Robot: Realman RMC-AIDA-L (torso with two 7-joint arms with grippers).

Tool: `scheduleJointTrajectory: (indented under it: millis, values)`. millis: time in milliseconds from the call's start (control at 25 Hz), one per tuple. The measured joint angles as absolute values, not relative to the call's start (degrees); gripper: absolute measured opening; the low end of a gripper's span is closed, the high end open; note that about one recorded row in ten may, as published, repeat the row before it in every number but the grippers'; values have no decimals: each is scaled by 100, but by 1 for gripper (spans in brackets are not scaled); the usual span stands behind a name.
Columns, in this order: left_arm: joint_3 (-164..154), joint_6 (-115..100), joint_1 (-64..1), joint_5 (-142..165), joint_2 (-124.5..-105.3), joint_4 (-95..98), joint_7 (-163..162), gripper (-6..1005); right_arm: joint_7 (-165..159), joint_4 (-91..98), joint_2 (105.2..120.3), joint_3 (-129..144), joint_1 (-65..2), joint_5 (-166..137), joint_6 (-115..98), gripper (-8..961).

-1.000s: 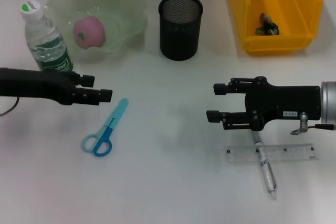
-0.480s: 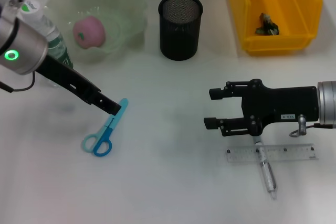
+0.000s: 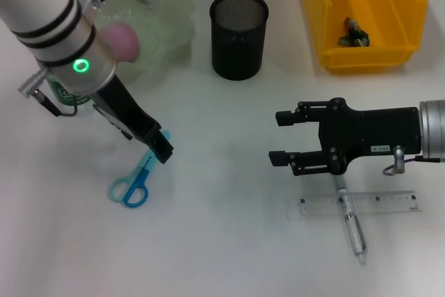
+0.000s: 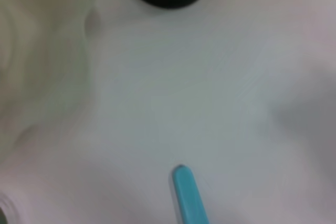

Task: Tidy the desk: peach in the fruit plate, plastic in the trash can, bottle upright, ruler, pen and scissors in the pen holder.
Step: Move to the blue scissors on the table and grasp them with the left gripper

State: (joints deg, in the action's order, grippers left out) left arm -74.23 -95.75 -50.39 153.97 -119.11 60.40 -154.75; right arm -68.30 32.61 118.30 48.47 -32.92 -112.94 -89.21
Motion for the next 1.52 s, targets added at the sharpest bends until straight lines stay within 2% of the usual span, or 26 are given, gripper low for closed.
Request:
scheduleJointTrajectory:
  millis: [240,1520]
  values:
    - [-7471,-9555,-5228,15452,-11903,5677,-15822,797,-6604,3152,11843,5006,-3296,-11294,-8872,724]
    - [-8081,-9009,-5277,15568,-11918,5007,-15758,795,-6924,3164,11839,5074,-3453,-11305,-8939,723]
